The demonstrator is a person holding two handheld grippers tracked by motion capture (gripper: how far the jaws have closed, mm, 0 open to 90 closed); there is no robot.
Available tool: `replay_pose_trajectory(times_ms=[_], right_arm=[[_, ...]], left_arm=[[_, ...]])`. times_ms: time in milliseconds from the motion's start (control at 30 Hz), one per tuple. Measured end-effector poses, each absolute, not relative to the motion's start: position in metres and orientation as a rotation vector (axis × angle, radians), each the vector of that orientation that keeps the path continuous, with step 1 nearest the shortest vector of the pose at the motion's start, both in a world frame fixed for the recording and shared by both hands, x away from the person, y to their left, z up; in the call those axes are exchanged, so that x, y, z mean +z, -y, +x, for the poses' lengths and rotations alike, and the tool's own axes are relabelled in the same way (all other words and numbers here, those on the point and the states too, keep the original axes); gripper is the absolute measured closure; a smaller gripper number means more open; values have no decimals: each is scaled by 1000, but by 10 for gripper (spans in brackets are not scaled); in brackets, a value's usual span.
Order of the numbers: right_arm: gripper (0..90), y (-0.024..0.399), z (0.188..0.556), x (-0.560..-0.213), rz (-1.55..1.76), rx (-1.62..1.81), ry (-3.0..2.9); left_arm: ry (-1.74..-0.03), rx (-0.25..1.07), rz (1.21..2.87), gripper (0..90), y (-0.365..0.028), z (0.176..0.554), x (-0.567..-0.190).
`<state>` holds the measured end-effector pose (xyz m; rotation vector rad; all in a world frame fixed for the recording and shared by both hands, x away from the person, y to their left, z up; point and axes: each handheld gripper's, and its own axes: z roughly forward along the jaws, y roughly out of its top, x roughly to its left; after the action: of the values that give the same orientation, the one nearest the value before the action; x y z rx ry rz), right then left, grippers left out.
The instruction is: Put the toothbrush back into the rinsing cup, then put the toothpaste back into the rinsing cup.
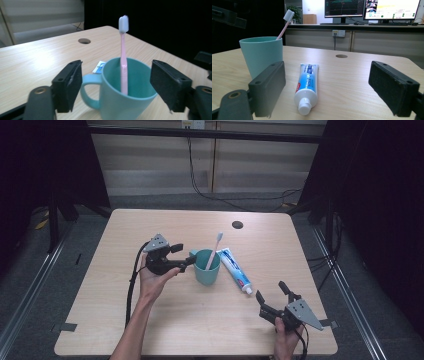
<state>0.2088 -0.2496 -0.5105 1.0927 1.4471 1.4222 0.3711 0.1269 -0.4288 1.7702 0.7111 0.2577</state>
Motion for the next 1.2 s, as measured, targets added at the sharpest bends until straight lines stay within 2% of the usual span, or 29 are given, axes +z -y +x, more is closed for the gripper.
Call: replay_pose_trajectory(times_ms=[133,300,600,1033,1200], right_arm=[[134,249,209,-511,1086,1422,-1453],[134,249,209,-510,1085,1418,-1453],[134,249,208,-511,1087,1427,-1442],[134,249,208,-511,1091,1420,-1445],[134,249,208,-511,1087,1423,-1445]], left_arm=[[-737,265,1770,182,-135,367,-430],[-758,250,1777,158,-144,363,-436],[-742,300,1803,159,-158,349,-448],[-785,376,1747,160,-186,330,-465],[-804,417,1782,160,-194,324,-477]])
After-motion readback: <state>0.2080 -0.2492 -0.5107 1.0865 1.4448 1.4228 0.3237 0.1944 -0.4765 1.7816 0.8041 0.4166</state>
